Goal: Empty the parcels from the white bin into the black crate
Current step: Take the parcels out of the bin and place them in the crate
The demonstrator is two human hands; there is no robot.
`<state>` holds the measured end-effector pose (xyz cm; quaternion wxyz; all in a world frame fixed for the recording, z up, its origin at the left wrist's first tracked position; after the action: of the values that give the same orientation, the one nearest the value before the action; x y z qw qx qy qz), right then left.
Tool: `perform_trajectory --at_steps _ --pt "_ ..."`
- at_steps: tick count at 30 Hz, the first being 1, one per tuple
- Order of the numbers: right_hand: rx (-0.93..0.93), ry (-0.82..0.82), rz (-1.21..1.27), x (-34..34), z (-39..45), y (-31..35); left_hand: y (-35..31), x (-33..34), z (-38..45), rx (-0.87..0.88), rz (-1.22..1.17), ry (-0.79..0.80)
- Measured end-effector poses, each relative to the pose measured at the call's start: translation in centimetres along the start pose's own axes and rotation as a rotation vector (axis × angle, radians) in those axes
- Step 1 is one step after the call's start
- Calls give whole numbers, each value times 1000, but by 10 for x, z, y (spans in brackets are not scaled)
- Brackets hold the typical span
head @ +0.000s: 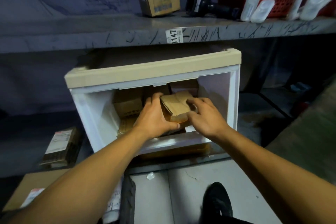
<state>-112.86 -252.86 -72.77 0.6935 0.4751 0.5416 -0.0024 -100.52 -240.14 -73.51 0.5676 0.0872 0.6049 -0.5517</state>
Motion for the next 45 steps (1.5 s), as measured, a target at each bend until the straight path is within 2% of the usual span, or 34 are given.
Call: perform_trajectory --at_steps 3,8,11,15,20,24,29,34,38,40,42,45 --pt "2 30 181 -1 -20 14 10 -22 -27 -57 -113 -1" --pt "57 169 497 12 -54 43 25 -64 -75 -187 -420 24" --pt "80 280 584 23 -69 59 33 -87 -102 -269 -691 34" --pt "107 464 629 44 -83 77 49 -107 -132 -397 -865 10" --pt "192 525 667 74 -84 94 65 -119 -154 -468 -929 96" --pt "331 555 695 83 -85 97 71 -127 -165 -422 -931 156" --pt "480 557 744 88 -89 104 75 -125 -166 -341 -832 135" --pt "456 574 738 86 -90 105 73 -121 -160 -322 -881 14" --pt "364 553 685 80 -88 101 77 -114 -158 -378 -957 -29" --pt "305 577 722 80 -89 102 77 -109 -157 -423 -1058 -68" --pt "323 585 788 85 -89 101 73 -103 -155 -466 -1151 -94" --pt "357 598 894 94 -88 102 64 -90 -155 -498 -1210 -44"
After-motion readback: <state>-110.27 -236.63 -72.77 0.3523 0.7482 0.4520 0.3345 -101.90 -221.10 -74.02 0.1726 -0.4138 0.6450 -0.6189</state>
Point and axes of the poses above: each hand's wrist, its own z-axis towards the middle knuckle, its own x-axis out of the palm, y = z × x, the point moved 3 cm from there along z, towards the middle knuckle, and after that the axes turned 11 degrees about x, right-handed, at the moved point
